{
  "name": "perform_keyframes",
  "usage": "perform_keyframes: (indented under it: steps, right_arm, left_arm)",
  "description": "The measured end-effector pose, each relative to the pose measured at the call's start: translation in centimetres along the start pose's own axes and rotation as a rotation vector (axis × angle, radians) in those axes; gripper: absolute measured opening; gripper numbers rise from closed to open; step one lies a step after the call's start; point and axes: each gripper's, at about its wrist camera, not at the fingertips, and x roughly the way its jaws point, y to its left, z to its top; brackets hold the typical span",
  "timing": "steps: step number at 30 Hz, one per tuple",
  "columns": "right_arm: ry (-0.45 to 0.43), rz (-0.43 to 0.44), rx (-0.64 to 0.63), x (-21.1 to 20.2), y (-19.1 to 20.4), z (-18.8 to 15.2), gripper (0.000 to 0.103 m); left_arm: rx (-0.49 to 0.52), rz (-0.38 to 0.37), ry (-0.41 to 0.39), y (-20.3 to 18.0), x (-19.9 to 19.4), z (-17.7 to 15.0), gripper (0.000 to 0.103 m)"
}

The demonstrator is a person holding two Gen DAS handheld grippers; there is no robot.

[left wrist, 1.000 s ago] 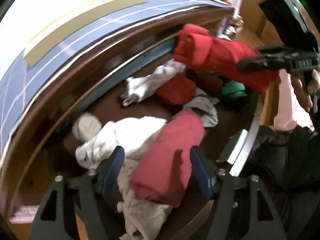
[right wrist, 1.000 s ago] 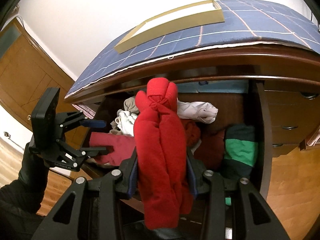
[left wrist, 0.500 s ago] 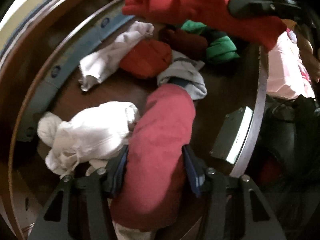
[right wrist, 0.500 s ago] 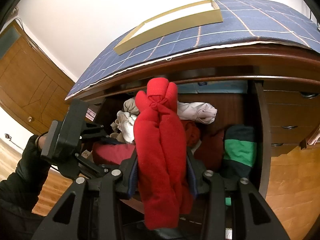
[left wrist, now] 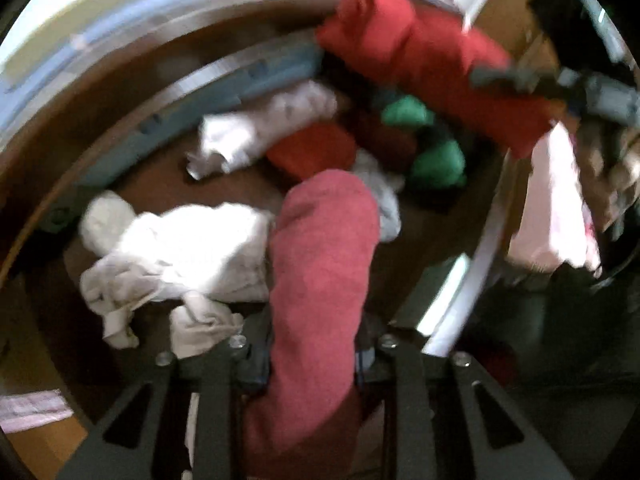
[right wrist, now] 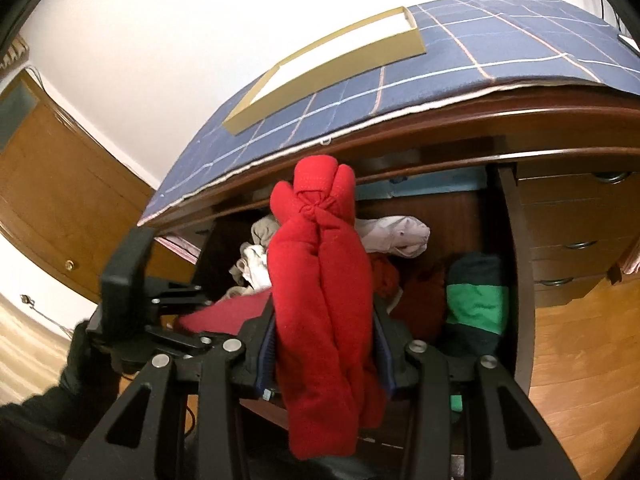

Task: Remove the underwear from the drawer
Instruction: 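Grasp the dark red rolled underwear with the left tool while the right holds the sock, then carry both red items to the white tray and lower them inside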

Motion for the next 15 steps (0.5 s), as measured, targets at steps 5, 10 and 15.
perform_keyframes:
  steps: [5, 10, 15]
  right_arm:
    - [0.006, 0.006, -0.006, -0.3, 1.1, 0.4, 0.043]
    - [0.031, 0.031, 0.008, -0.9, 2.6, 1.6, 0.043]
    - [0.014, 0.039, -0.049, -2.2, 5.6, 3.8, 0.043]
  left_arm:
    - [-0.139, -0.016, -0.139, 1.7, -3.9, -0.2, 0.026]
    - [-0.246, -0.091, -0.227, 2.9, -6.4, -0.1, 0.026]
    - [-0.311, -0.043, -0.282, 3.9, -9.3, 0.7, 0.026]
